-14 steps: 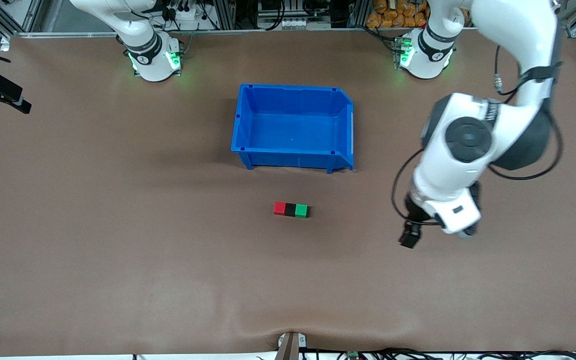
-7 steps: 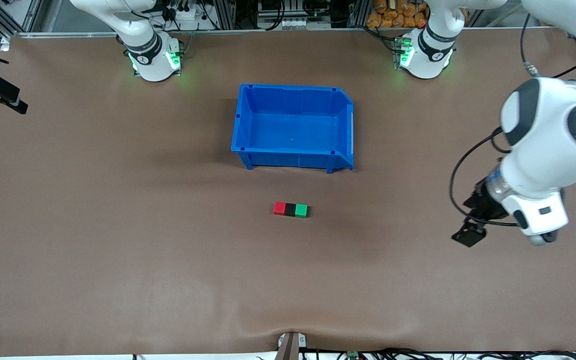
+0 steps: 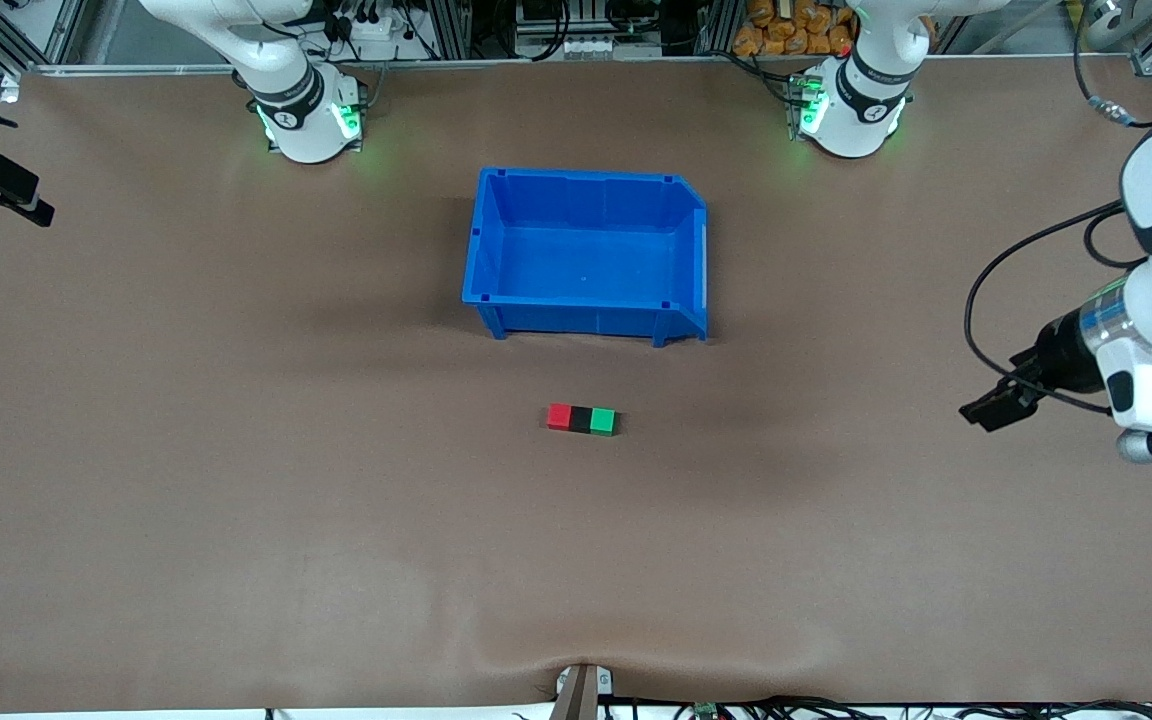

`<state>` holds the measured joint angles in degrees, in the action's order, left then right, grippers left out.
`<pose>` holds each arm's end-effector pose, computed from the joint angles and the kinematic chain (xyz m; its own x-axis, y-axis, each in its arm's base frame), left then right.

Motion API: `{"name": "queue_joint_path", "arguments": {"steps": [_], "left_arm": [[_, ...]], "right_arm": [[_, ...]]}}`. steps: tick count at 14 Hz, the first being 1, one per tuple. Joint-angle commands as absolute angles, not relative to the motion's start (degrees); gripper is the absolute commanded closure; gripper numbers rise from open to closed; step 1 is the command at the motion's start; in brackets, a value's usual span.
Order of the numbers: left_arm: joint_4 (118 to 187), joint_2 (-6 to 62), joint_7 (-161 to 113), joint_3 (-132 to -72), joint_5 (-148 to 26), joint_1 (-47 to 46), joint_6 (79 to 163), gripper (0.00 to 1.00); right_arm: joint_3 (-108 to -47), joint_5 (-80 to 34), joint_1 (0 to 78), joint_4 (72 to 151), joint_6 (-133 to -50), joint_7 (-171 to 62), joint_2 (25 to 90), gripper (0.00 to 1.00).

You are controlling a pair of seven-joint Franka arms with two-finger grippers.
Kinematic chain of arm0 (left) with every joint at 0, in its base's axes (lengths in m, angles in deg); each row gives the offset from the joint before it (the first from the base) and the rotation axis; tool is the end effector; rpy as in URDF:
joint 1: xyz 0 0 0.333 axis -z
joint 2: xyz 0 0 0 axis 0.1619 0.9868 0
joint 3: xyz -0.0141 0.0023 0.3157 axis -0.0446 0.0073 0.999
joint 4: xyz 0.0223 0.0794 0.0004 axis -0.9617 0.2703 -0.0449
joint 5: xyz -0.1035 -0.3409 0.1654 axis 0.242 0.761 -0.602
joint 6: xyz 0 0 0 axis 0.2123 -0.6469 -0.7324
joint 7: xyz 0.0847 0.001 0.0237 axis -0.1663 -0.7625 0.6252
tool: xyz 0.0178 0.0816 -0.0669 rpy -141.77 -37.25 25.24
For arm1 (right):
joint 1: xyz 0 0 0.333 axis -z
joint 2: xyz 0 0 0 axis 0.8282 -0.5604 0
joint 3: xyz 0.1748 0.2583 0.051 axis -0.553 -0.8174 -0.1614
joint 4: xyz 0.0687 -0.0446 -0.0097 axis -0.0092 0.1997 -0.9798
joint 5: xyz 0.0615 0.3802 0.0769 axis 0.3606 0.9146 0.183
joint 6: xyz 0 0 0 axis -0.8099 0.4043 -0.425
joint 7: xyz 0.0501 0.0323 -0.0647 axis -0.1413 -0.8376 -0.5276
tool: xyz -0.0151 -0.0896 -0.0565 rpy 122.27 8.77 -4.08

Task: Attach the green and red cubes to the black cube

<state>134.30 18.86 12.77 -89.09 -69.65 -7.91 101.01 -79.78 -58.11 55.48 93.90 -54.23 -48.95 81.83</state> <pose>0.6407 -0.0695 0.5336 0.8005 0.5982 -0.0369 0.5987 -0.8009 0.0041 0.5245 -0.0237 0.6861 0.9977 -0.0572 -0.0374 -0.0583 -0.9979 -0.0280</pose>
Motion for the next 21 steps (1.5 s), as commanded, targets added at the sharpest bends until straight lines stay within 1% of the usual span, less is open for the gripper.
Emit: {"name": "queue_joint_path", "arguments": {"steps": [1, 2, 3, 5, 7, 9, 11, 14, 15, 16, 18, 21], "left_arm": [[146.6, 9.8, 9.3, -91.7, -69.0, -8.2, 102.3, 0.00], [150.1, 7.1, 6.4, -91.8, -69.0, -8.3, 103.3, 0.00], [151.3, 6.1, 1.9, -91.6, -69.0, -8.3, 103.7, 0.00], [150.7, 6.5, -5.9, -91.2, -69.3, -9.0, 103.3, 0.00], [147.6, 8.5, -14.5, -91.2, -69.7, -10.5, 102.8, 0.00], [144.3, 10.3, -20.1, -91.0, -69.8, -10.5, 100.3, 0.00], [142.6, 10.5, -23.5, -90.6, -70.6, -11.4, 99.8, 0.00], [140.9, 10.2, -26.7, -90.6, -72.9, -10.8, 96.7, 0.00], [140.9, 9.5, -26.7, -90.1, -73.0, -10.5, 95.4, 0.00], [140.7, 8.1, -26.9, -88.5, -73.0, -8.6, 93.8, 0.00], [140.7, 5.7, -27.1, -83.1, -73.0, -3.8, 93.0, 0.00], [141.0, 1.6, -28.9, -82.5, -73.0, -3.0, 88.1, 0.00]], "right_arm": [[-80.9, -59.1, 56.8, 93.4, -53.3, -48.9, 81.9, 0.00], [-80.9, -59.1, 56.8, 93.4, -53.3, -48.9, 81.9, 0.00], [-80.9, -59.1, 56.8, 93.4, -53.3, -48.9, 81.9, 0.00], [-80.9, -59.0, 56.8, 93.4, -53.3, -48.9, 81.9, 0.00], [-80.9, -59.0, 56.9, 93.4, -53.2, -48.9, 81.9, 0.00], [-80.9, -59.0, 56.9, 93.4, -53.1, -48.9, 81.9, 0.00], [-80.7, -59.0, 57.0, 93.4, -53.1, -48.9, 81.9, 0.00], [-80.7, -58.9, 57.0, 93.4, -53.0, -48.9, 81.8, 0.00], [-80.7, -58.9, 57.0, 93.4, -53.0, -48.9, 81.8, 0.00], [-80.5, -58.9, 57.0, 93.4, -53.0, -48.9, 81.8, 0.00], [-80.4, -58.9, 57.0, 93.4, -53.0, -48.9, 81.8, 0.00], [-80.4, -58.9, 56.9, 93.4, -53.0, -48.9, 81.8, 0.00]]}}
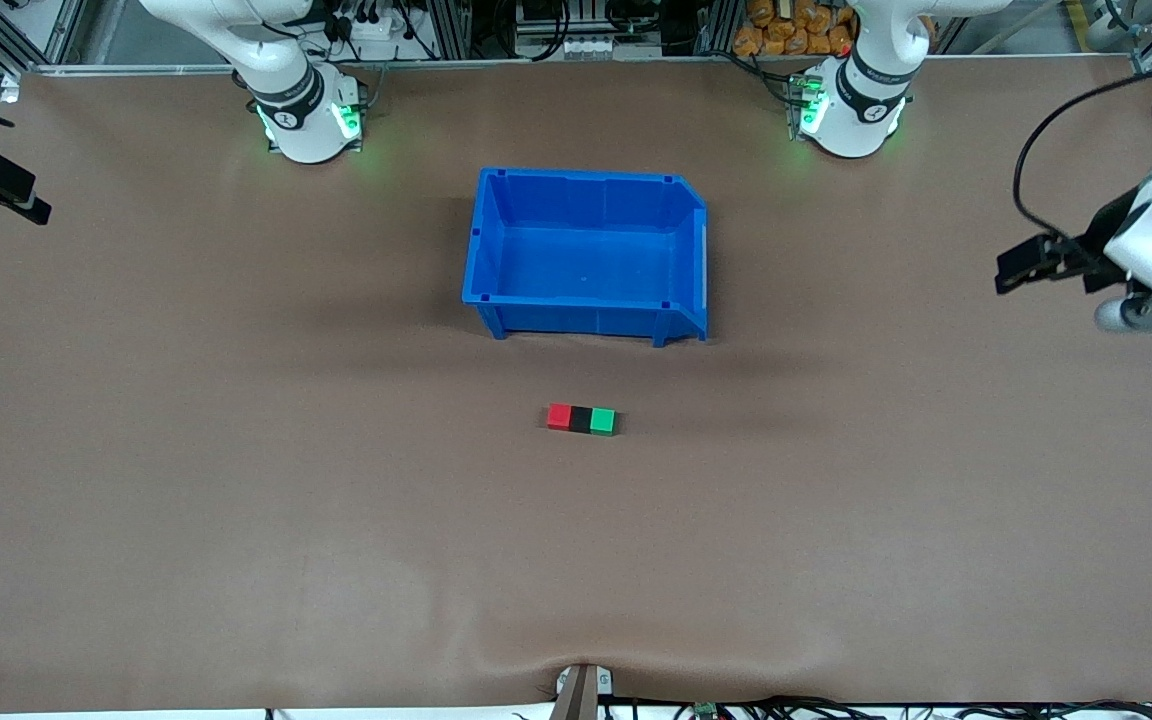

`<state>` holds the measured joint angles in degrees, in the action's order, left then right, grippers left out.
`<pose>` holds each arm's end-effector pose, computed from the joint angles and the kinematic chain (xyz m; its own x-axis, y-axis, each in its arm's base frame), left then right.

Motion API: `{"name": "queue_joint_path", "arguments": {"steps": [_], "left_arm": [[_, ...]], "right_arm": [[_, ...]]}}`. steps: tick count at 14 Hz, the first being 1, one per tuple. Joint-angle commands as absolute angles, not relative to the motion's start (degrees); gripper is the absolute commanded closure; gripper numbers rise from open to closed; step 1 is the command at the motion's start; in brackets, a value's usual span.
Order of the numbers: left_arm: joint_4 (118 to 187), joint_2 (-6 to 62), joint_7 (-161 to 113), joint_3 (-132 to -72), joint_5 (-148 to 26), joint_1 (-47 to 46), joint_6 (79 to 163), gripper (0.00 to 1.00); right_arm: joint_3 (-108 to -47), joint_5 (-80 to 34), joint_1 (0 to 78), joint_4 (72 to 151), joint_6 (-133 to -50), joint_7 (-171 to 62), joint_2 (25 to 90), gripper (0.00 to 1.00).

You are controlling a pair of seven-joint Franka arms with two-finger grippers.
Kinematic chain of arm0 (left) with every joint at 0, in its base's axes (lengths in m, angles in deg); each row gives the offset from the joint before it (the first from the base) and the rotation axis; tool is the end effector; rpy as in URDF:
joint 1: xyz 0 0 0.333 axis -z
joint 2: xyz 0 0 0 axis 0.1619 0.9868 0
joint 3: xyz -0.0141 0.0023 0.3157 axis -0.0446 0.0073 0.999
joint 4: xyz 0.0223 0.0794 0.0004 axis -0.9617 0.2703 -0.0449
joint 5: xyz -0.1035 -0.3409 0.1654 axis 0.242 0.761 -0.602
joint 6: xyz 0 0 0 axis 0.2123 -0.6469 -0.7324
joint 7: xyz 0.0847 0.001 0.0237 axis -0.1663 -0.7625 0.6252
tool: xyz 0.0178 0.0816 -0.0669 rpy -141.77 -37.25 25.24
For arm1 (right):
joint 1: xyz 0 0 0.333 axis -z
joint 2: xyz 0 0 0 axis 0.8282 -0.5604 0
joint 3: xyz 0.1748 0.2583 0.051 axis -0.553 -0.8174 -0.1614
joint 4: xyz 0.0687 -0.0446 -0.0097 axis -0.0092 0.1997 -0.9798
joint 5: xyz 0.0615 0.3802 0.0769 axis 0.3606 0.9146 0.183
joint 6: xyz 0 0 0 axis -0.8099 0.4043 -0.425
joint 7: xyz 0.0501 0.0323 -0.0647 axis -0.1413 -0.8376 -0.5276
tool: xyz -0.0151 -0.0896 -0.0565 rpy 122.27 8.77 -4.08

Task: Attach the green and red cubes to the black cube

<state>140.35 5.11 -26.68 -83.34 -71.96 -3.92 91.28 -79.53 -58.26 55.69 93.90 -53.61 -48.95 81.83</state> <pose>0.5601 -0.0459 0.6141 0.9982 -0.0173 -0.0578 -0.0198 -0.9989 -0.0430 0.5230 -0.0282 0.6852 0.9967 -0.0654 -0.0482 -0.0667 -0.9975 -0.0253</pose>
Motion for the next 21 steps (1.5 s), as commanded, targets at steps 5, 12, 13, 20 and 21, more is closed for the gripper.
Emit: {"name": "queue_joint_path", "arguments": {"steps": [5, 12, 13, 20, 21], "left_arm": [[140.5, -0.8, -30.1, -83.0, -72.9, -4.6, 85.0, 0.00], [138.7, -0.4, -33.7, -84.5, -72.9, -5.7, 81.7, 0.00], [138.8, -0.2, -33.7, -84.4, -72.9, -5.7, 81.7, 0.00], [138.9, 1.3, -33.8, -84.4, -72.6, -5.7, 81.7, 0.00], [139.1, 1.1, -33.9, -84.3, -72.6, -5.8, 81.7, 0.00]], "right_arm": [[-80.4, -58.8, 57.0, 93.4, -53.0, -48.8, 81.8, 0.00], [-80.4, -58.8, 57.1, 93.4, -52.9, -48.8, 81.8, 0.00], [-80.4, -58.8, 57.0, 93.4, -52.9, -48.8, 81.8, 0.00], [-80.3, -58.8, 57.0, 93.4, -52.9, -48.9, 81.7, 0.00], [-80.3, -58.7, 57.1, 93.4, -52.9, -48.9, 81.7, 0.00]]}}
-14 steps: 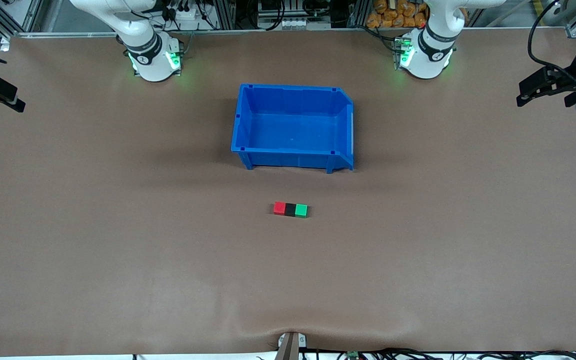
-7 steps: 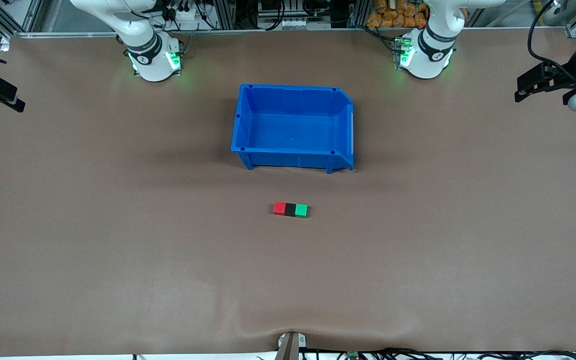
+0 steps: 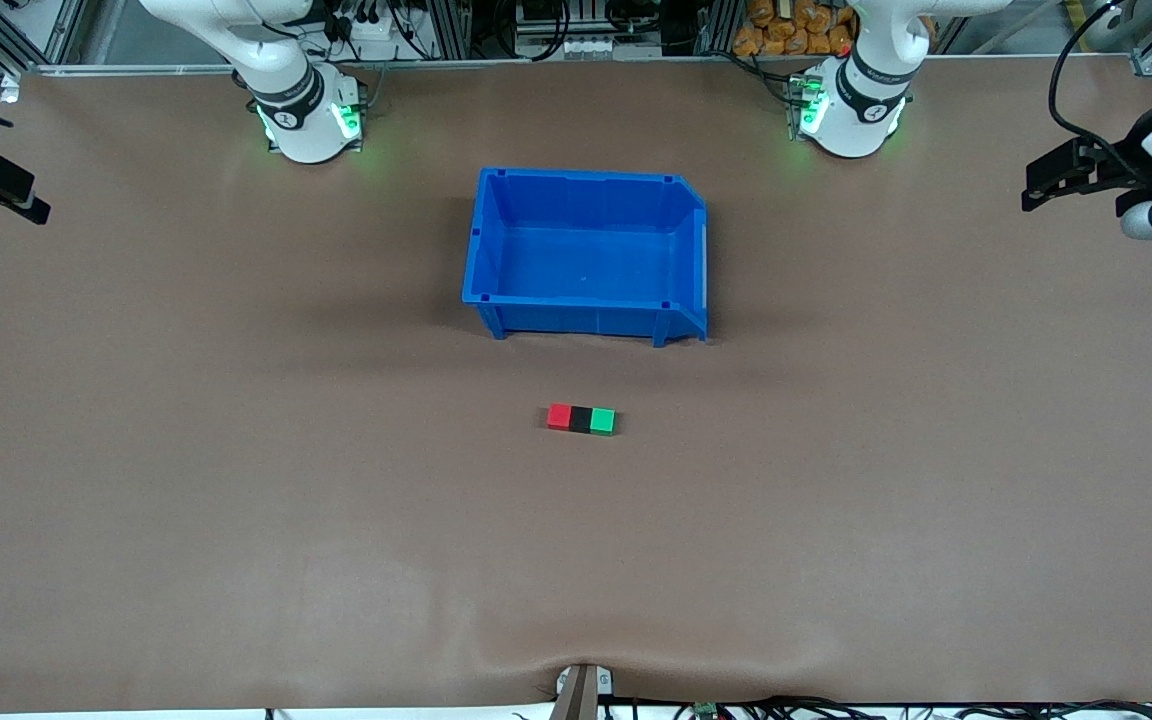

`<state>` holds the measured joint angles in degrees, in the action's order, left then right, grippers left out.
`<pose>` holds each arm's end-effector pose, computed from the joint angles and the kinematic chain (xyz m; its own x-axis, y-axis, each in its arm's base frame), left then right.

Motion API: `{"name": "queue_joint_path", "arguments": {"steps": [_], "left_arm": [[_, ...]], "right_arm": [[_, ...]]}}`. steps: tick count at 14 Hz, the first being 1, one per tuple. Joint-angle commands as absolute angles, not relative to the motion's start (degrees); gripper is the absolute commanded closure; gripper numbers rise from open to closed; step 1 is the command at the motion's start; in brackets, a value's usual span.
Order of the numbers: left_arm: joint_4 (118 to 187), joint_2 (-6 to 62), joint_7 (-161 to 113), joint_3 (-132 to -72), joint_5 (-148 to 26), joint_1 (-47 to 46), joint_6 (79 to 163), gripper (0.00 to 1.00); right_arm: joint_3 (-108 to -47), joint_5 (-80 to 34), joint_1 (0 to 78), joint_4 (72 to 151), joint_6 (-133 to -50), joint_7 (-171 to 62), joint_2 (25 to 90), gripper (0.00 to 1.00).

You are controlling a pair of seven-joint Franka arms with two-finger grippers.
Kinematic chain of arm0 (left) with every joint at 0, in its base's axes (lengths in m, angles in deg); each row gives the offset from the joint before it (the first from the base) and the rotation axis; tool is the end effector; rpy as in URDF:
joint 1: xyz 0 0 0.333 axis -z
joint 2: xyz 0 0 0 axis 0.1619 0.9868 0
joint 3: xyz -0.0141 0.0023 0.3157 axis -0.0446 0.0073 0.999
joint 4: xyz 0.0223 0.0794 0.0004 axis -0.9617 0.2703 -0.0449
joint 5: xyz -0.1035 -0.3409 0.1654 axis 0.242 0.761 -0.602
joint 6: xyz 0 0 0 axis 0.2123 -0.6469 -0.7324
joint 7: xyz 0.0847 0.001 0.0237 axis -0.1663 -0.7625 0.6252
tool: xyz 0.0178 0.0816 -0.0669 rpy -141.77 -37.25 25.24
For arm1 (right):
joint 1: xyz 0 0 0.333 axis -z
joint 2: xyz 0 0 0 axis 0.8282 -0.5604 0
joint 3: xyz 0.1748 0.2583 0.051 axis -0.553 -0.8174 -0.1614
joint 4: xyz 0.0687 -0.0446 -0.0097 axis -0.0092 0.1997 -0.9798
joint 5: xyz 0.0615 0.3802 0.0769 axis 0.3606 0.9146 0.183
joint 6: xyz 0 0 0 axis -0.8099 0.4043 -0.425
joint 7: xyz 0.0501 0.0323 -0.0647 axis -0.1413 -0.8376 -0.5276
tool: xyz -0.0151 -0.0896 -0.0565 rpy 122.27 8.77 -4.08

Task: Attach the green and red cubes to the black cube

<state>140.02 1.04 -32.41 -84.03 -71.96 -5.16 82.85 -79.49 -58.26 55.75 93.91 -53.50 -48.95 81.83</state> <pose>0.5228 -0.0370 0.6439 0.9861 -0.1013 -0.1316 -0.1067 -0.9937 -0.0348 0.5228 -0.0291 0.6850 0.9965 -0.0671 -0.0503 -0.0684 -0.9973 -0.0253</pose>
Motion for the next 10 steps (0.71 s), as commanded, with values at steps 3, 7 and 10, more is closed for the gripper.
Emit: {"name": "queue_joint_path", "arguments": {"steps": [3, 7, 10], "left_arm": [[139.7, 0.7, -34.0, -84.2, -73.0, -5.7, 83.9, 0.00], [141.0, 0.7, -34.0, -84.7, -73.0, -5.5, 87.7, 0.00], [141.3, 0.6, -34.0, -84.8, -73.0, -5.5, 88.8, 0.00]], "right_arm": [[-80.3, -58.7, 57.1, 93.4, -52.9, -48.8, 81.7, 0.00], [-80.3, -58.7, 57.2, 93.4, -52.9, -48.8, 81.7, 0.00], [-80.3, -58.7, 57.2, 93.5, -52.9, -48.8, 81.7, 0.00]]}}
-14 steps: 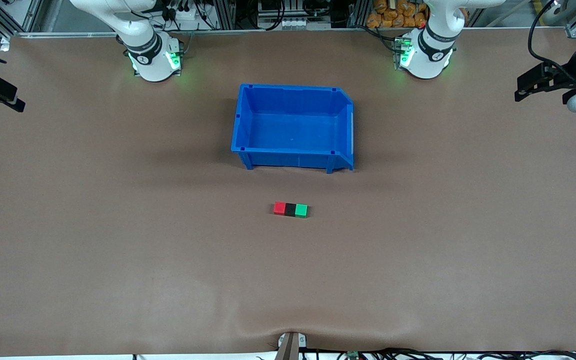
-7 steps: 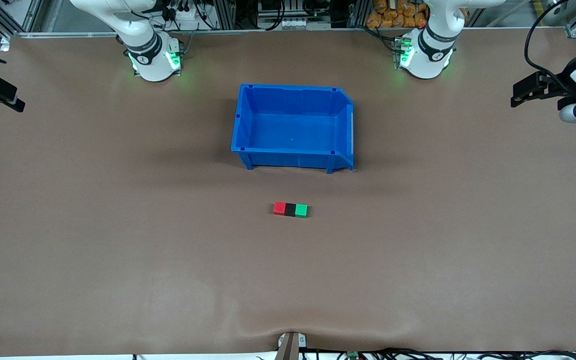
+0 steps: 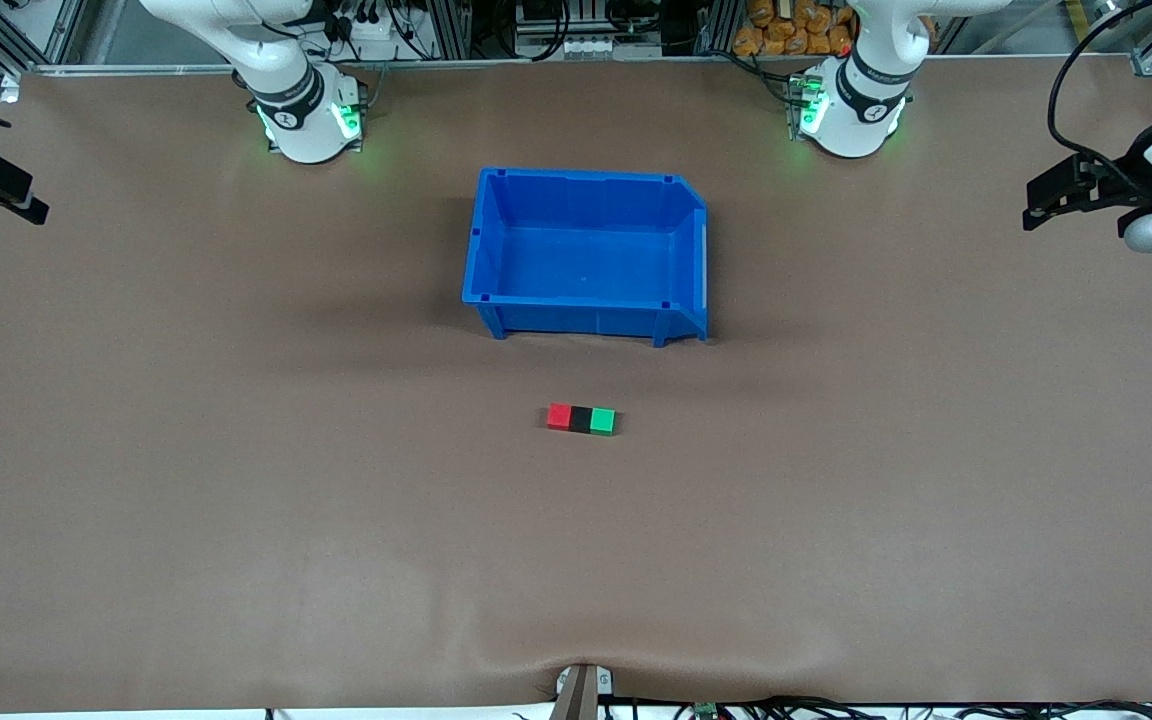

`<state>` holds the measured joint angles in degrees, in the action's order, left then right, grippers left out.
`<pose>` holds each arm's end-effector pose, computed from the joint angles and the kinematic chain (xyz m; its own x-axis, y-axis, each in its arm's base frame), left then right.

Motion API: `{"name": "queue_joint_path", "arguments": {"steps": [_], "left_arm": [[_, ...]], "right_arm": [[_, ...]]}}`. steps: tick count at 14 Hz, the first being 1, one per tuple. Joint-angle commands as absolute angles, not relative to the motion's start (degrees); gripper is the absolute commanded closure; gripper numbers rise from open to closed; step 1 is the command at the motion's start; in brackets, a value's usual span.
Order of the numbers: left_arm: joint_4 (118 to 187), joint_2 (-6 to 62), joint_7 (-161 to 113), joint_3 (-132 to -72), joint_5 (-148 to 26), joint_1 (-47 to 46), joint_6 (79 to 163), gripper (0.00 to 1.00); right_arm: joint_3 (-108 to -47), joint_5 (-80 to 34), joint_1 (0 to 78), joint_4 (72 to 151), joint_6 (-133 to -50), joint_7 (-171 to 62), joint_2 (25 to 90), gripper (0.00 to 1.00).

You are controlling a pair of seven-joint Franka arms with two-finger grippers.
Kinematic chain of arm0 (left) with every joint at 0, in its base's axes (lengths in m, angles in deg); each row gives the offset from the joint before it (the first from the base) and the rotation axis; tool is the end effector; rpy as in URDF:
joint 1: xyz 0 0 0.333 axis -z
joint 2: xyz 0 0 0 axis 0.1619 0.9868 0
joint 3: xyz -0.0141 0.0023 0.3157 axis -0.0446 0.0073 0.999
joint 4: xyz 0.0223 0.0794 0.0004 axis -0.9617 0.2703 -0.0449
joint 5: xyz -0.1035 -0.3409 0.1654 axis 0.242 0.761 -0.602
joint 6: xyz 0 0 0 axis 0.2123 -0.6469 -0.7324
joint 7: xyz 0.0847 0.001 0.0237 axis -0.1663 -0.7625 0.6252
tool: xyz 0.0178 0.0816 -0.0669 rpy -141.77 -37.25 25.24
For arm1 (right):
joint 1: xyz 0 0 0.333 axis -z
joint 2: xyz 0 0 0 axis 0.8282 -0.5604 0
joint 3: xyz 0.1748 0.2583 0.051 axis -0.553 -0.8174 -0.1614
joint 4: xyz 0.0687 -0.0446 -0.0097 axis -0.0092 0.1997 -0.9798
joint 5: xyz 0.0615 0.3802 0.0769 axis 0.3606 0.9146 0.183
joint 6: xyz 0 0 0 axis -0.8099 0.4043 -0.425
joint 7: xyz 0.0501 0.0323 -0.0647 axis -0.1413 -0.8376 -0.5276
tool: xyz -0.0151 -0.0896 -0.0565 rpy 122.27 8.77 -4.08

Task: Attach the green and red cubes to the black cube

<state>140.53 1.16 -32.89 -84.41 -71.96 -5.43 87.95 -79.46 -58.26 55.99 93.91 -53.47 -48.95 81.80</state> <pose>0.5335 -0.0392 0.6457 0.9918 -0.1155 -0.0544 -0.1176 -0.9924 -0.0369 0.5228 -0.0316 0.6847 0.9961 -0.0718 -0.0513 -0.0732 -0.9970 -0.0253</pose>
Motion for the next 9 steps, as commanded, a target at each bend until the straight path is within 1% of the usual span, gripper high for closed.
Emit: {"name": "queue_joint_path", "arguments": {"steps": [1, 9], "left_arm": [[141.3, 0.6, -34.0, -84.8, -73.0, -5.5, 88.8, 0.00], [141.3, 0.7, -34.0, -84.8, -73.0, -5.4, 89.4, 0.00]], "right_arm": [[-80.3, -58.6, 57.3, 93.4, -52.9, -48.8, 81.7, 0.00], [-80.3, -58.4, 57.7, 93.4, -52.4, -48.9, 81.7, 0.00]]}}
